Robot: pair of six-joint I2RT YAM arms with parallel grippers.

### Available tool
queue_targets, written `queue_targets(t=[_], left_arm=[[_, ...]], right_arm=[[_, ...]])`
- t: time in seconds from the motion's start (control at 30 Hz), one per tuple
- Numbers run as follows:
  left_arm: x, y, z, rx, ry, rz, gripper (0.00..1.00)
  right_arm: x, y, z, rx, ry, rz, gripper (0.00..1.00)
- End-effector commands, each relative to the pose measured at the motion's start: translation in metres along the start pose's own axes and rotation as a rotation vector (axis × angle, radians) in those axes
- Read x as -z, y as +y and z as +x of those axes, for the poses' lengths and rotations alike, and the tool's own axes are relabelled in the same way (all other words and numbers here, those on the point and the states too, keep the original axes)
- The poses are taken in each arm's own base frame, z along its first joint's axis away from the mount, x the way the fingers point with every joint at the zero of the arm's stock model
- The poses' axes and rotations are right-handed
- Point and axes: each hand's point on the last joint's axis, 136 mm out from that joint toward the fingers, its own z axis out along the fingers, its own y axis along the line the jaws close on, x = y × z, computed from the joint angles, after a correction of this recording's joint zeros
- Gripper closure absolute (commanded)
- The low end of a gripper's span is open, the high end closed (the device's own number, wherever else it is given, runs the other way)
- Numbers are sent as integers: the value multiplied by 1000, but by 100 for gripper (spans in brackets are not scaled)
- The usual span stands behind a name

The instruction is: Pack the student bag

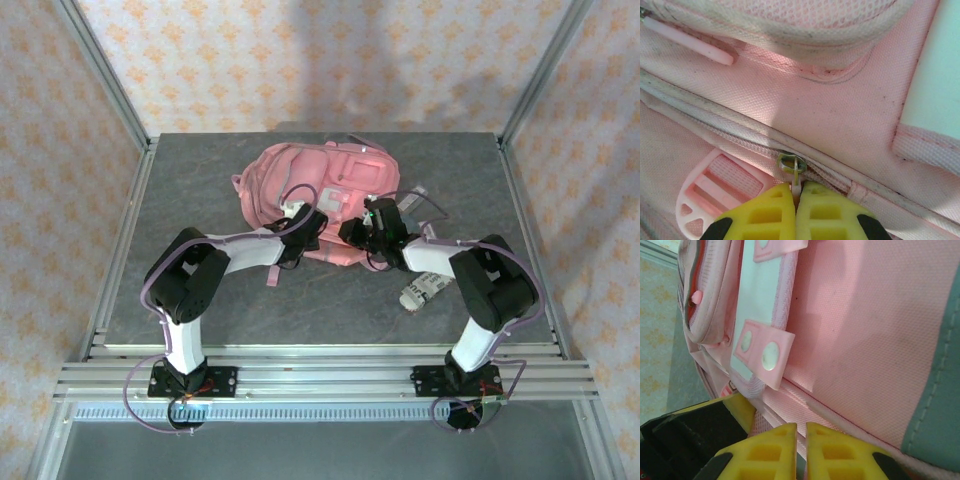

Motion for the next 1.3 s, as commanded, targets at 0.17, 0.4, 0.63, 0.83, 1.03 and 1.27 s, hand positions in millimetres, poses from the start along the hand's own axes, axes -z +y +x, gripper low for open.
queue_targets(t=[0.17,0.4,0.63,0.83,1.03,1.27], left_arm=[[47,29,-13,-59,-7,10,100],[62,19,-5,-100,69,85,100],[48,19,3,-126,103,52,100],[24,26,15,-180,139,-18,100],[17,25,16,-178,139,-29,94],[12,19,14,-188,146,-19,74]], right_arm=[[0,-55,16,-25,79,247,87],[-2,-49,-25,3,28,273,87],[-3,-32,-37,41,46,242,86],[3,-32,-25,23,56,207,86],[3,-35,-19,12,62,198,86],[2,-37,-17,2,61,194,86]])
